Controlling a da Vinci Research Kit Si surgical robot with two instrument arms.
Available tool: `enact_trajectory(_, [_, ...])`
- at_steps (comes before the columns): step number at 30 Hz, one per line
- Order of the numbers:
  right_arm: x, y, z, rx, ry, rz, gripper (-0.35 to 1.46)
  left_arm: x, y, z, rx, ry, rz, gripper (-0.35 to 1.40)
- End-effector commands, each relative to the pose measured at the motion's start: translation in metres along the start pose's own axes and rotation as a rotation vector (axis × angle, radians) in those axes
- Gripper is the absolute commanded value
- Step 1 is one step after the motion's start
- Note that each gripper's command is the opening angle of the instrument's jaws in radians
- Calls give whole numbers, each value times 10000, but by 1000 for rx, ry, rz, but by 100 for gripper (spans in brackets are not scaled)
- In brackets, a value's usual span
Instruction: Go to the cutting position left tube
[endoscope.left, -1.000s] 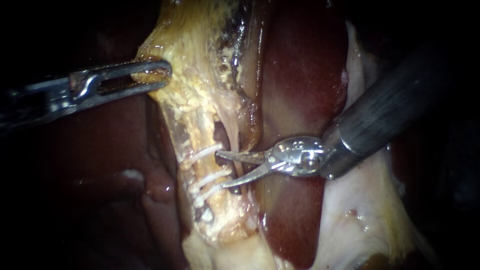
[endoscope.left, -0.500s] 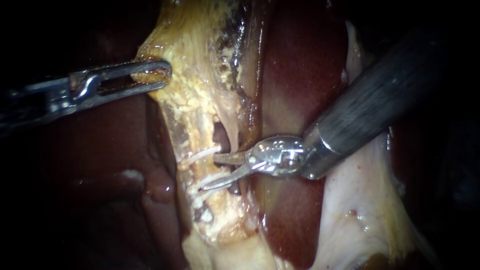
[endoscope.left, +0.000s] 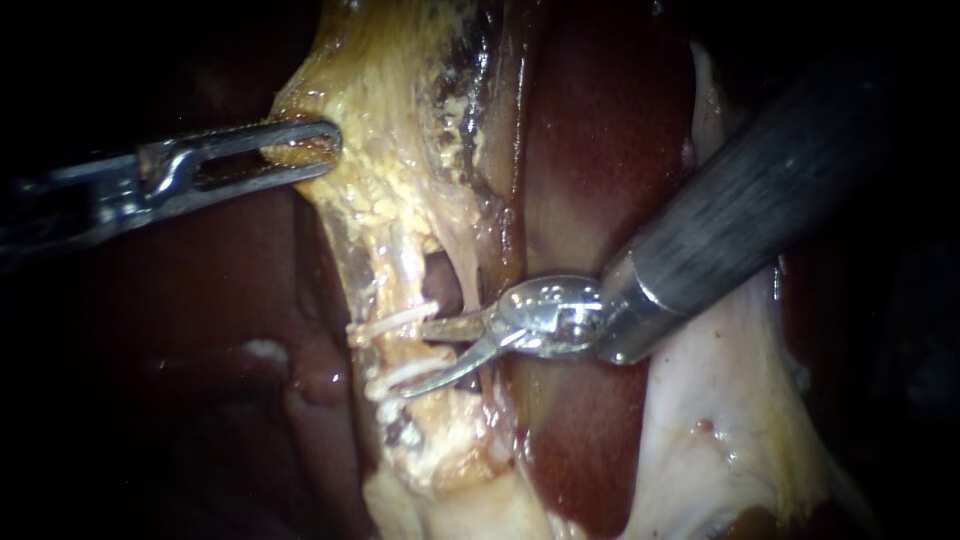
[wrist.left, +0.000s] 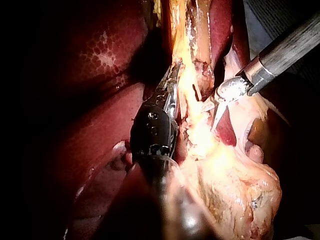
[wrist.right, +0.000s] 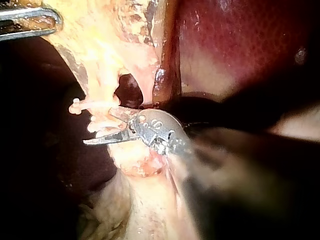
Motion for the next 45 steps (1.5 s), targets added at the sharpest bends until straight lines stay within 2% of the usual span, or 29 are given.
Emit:
enact_trajectory(1, [0, 2, 3, 3, -2, -2, 135, 0, 0, 0, 0, 0, 0, -35])
enact_trajectory(6, [0, 7, 20, 19, -2, -11, 135, 0, -1, 1, 0, 0, 0, -35])
enact_trajectory(14, [2, 13, 43, 66, 25, -22, 133, 0, -1, 2, 0, 0, -1, -35])
enact_trajectory(18, [5, 15, 44, 82, 63, 26, 131, 0, -1, 2, -1, 0, -1, -35])
enact_trajectory(22, [7, 18, 43, 93, 97, 137, 130, 0, -1, 2, -1, 0, -1, -35])
enact_trajectory(28, [8, 23, 45, 105, 125, 302, 128, 0, -2, 2, -1, 0, -1, -35])
enact_trajectory(35, [9, 27, 46, 95, 143, 350, 130, 0, -2, 2, -1, 0, -1, -35])
enact_trajectory(45, [8, 29, 45, 92, 144, 357, 130, 0, -2, 2, -1, 0, -1, -35])
